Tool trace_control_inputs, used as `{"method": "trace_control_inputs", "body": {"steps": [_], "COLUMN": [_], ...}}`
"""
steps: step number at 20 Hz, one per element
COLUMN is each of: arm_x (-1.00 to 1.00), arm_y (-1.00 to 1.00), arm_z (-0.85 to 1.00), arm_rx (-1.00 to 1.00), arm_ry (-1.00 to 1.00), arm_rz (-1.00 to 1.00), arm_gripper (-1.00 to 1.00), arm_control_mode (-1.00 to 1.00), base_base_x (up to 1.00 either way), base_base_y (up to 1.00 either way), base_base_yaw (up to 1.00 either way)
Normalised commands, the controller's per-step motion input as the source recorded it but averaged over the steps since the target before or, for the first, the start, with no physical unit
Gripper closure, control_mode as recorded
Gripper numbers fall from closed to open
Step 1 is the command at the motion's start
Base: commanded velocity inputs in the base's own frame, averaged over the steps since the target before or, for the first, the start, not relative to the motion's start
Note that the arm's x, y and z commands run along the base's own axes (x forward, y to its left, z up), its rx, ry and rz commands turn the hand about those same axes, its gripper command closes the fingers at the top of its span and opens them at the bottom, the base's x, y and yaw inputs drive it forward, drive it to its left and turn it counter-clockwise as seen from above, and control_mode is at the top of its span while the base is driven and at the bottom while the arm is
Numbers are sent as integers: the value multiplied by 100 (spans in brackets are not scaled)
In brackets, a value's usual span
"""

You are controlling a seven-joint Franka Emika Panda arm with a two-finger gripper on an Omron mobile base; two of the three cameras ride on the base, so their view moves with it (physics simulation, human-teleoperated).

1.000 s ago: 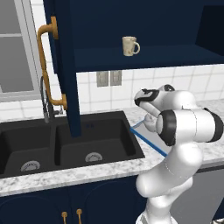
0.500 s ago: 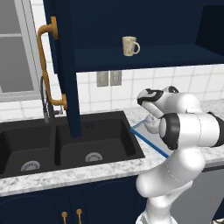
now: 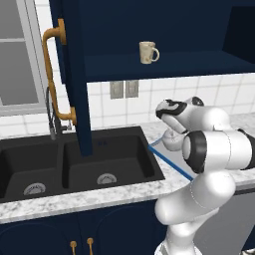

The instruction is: Pick the kettle from the counter and place it on the tray. Then pick the mug from the cabinet and place it on the tray. Then close the cabinet doors.

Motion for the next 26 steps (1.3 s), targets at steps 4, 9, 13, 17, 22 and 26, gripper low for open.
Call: {"method": "trace_control_inputs", "body": {"steps": [4,9,13,17,22,26], "arm_x": [0,0,0,-1,-21,-28], "arm_y": [2,0,-8,-25,-17,-1], "arm_z": [0,-11,-22,-15,0,0], "arm_rx": [14,3,0,-2,-14,-17], "arm_ry": [0,0,6,0,-4,-5], "arm_rz": [0,0,0,3,1,2], "arm_gripper": [100,100,100,100,-100,-100], "arm_control_mode": [-100,-100,-100,-100,-100,-100], "base_base_x": [0,0,0,0,0,0], "base_base_y": [0,0,0,0,0,0], "base_base_yaw": [0,0,0,0,0,0]}}
